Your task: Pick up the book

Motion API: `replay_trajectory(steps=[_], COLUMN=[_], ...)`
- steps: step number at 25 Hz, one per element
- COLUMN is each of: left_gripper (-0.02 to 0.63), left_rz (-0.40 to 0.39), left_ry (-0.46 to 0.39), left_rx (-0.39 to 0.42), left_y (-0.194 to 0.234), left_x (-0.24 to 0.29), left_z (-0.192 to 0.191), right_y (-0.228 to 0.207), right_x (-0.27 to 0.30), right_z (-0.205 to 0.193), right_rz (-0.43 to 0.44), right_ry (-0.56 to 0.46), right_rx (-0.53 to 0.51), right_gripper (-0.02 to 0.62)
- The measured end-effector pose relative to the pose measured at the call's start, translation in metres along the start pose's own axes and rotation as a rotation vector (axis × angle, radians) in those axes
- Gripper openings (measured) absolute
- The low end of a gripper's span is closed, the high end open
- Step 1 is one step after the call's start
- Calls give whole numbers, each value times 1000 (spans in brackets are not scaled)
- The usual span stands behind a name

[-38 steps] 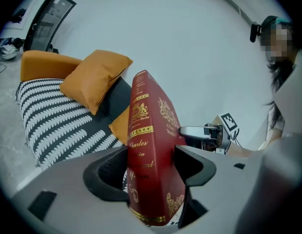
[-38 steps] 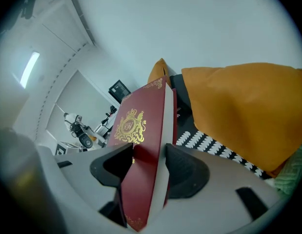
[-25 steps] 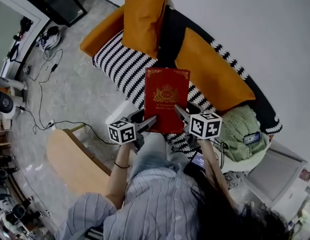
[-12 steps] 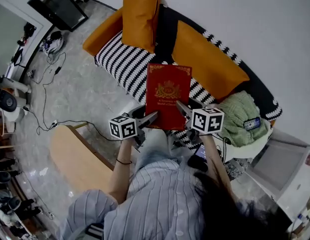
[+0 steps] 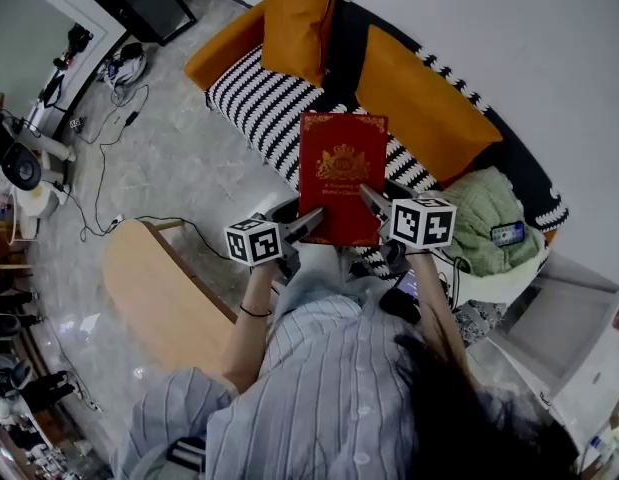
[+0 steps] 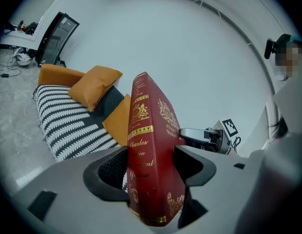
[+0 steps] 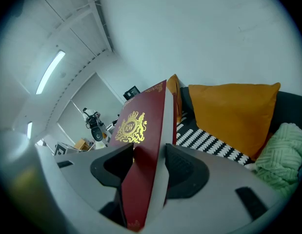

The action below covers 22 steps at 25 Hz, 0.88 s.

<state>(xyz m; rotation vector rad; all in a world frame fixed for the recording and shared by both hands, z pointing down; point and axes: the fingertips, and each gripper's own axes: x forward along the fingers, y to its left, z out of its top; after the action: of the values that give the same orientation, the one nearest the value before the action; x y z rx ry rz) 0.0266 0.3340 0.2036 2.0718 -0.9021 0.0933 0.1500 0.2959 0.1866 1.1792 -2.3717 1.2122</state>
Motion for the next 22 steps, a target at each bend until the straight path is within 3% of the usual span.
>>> replay_trajectory(steps=[9, 22], left_gripper=[308, 308], left_rz=[26, 61], left_ry=[-1, 21], left_rx=[34, -15], left_y=[-19, -26], left_x=[-9, -19], left_z=[-11, -36], right_y=[4, 5], right_x=[-19, -29], right_z=[-12, -35], right_rz=[26, 40], right_ry=[-11, 24], right_rx=[10, 24], right_gripper=[216, 216])
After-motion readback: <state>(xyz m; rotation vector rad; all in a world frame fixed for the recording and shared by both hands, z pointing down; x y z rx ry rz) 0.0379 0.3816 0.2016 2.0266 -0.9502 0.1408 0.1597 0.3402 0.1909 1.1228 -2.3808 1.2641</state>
